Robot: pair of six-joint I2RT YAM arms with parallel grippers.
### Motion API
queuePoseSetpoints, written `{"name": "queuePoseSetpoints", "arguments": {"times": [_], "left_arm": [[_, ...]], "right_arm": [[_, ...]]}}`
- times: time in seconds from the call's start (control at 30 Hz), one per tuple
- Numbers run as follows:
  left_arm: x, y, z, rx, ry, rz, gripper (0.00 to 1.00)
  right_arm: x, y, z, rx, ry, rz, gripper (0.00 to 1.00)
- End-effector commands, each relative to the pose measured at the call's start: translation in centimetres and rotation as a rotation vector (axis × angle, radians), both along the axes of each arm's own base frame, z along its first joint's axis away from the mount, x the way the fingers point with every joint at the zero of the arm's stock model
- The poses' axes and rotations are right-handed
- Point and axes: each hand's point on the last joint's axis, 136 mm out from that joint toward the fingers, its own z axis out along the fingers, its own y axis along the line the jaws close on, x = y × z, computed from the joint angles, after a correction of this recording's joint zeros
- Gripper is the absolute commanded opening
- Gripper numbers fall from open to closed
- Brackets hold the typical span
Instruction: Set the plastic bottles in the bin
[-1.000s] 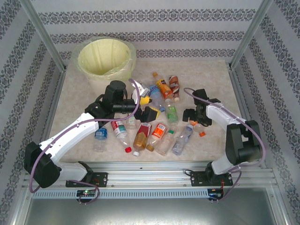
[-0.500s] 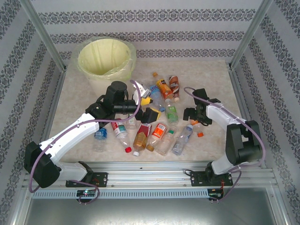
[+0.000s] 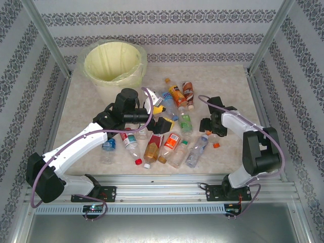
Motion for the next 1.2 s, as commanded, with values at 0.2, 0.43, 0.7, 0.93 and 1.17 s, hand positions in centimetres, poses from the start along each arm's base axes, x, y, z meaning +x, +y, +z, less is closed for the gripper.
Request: {"name": "queuePoseSetpoints", "arguments": {"times": [0.2,0.43,0.7,0.93,1.17], "left_arm": [[0.2,0.1,0.5,0.017,-0.016,0.047,1.00],[1.4,0.2,-0.2,0.053,0.033,0.108,1.00],[1.9,0.2,-0.5,0.057,0.058,0.137,1.00],[2.4,-0.2,-0.9,0.036,0.123,0.159,1.00],[3.3,-0.7,-2.1,0.065,0.212,0.195,1.00]], "right_arm": [[2.5,-0.8,0.0,-0.041,-0.012,0.016,0.73],[4.3,-1.6,1.5,-0.083,-0.077,0.026,0.63],[6.0,-1.3,7.2,-0.057,-0.257,0.036,0.55],[6.1,2.6,14.6,0.188,-0.436,0.067,0.55],[4.9,7.5,20.7,0.455,-0.562,0.103,0.53]]}}
